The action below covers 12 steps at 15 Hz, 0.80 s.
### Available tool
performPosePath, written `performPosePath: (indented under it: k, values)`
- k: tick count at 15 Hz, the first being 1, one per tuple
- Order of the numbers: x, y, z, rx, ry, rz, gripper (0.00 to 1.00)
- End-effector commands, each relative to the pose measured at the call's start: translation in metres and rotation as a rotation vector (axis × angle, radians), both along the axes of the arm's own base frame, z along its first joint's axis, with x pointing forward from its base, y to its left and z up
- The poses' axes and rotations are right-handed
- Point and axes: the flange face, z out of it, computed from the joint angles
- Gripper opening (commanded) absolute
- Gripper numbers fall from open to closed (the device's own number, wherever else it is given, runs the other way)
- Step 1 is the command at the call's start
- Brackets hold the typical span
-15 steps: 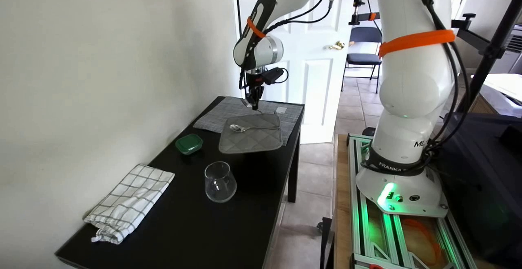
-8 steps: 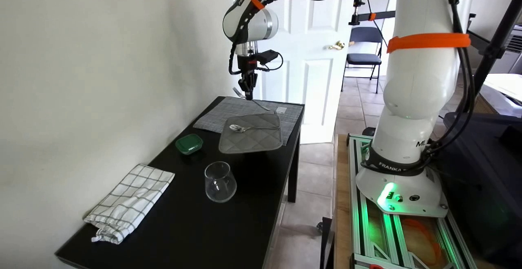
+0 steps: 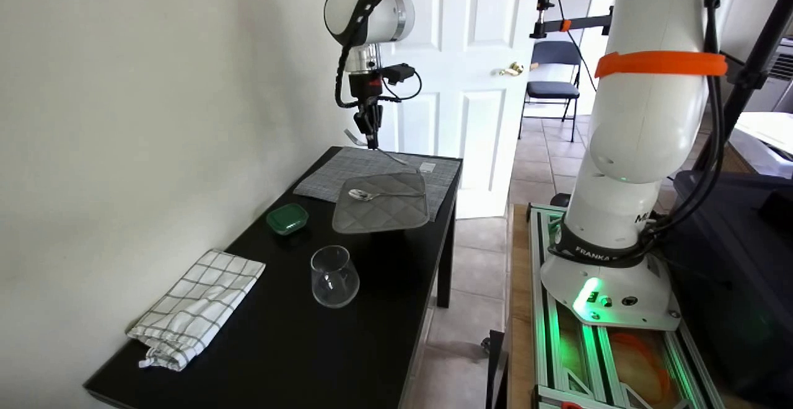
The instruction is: Place the silver spoon and fork on top of the pot holder.
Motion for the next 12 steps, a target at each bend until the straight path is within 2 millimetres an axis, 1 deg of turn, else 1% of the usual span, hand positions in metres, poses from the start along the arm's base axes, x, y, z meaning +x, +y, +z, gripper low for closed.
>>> performPosePath:
  k: [1,4,7,9,12]
  values:
    - [-0.004,0.025,0.001,0.034,0.029,0.073,0.02]
    - [0.001,0.046,-0.01,0.037,0.035,0.13,0.02]
    - [0.006,0.062,-0.019,0.046,0.047,0.171,0.02]
    - [0.008,0.07,-0.025,0.045,0.055,0.197,0.02]
    - [0.007,0.075,-0.039,0.046,0.082,0.214,0.02]
